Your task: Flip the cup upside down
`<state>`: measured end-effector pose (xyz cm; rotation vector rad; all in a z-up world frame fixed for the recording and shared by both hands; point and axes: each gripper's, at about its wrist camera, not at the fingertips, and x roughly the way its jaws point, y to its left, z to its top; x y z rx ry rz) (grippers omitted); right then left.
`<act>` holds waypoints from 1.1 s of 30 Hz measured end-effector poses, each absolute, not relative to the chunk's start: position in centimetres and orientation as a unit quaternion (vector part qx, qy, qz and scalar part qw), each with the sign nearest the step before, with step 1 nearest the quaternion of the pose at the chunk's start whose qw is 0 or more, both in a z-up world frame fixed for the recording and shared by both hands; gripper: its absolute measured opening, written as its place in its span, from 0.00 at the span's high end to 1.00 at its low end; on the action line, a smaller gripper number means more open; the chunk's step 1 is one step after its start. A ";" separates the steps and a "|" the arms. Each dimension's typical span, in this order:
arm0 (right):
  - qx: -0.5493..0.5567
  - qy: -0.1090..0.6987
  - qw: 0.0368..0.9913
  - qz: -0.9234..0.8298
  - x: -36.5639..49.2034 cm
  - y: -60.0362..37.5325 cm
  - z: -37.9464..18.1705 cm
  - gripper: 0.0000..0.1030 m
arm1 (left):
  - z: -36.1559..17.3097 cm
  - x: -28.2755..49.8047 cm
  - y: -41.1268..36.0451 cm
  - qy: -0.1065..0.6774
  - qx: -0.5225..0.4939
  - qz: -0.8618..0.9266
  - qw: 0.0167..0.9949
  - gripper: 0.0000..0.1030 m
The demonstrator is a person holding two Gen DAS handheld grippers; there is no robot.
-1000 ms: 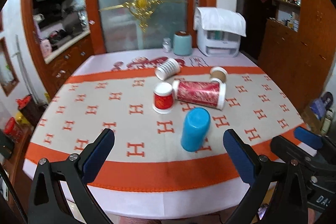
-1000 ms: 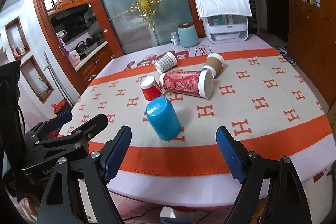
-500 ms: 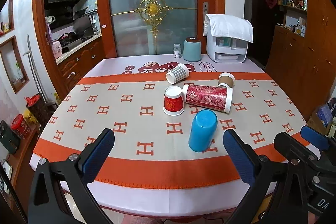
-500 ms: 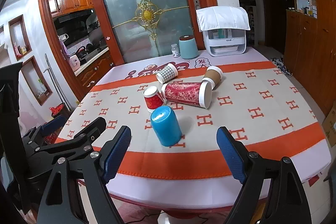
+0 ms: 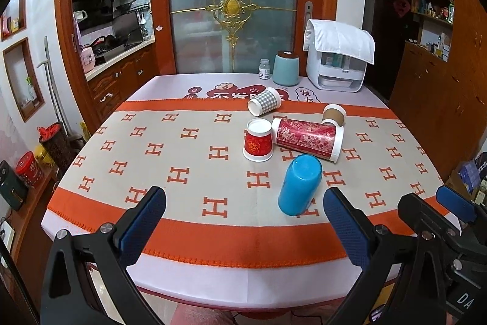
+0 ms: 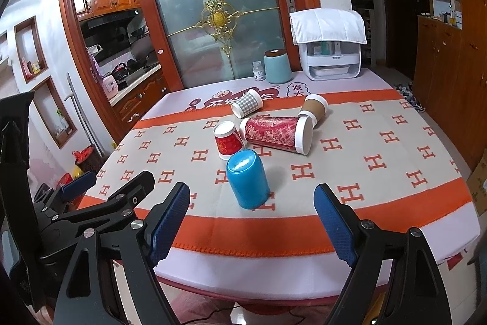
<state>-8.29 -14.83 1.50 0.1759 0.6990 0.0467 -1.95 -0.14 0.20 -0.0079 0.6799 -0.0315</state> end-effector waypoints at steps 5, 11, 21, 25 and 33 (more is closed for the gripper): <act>0.082 0.344 0.935 0.021 -7.7 -14.7 1.3 0.17 | 0.1 -1.7 0.0 0.337 -0.006 -0.012 0.941 0.01; 0.083 0.346 0.934 0.024 -7.3 -14.5 1.3 0.17 | 0.2 -1.5 0.4 0.339 -0.009 -0.011 0.941 0.01; 0.081 0.347 0.934 0.026 -6.9 -14.0 1.2 0.17 | 0.0 -1.4 0.7 0.339 -0.011 -0.012 0.941 0.01; 0.081 0.346 0.934 0.024 -6.9 -14.0 1.1 0.17 | -0.1 -1.5 0.7 0.340 -0.010 -0.013 0.940 0.01; 0.085 0.349 0.933 0.025 -7.3 -14.2 0.8 0.17 | -0.3 -1.5 0.7 0.341 -0.010 -0.013 0.940 0.01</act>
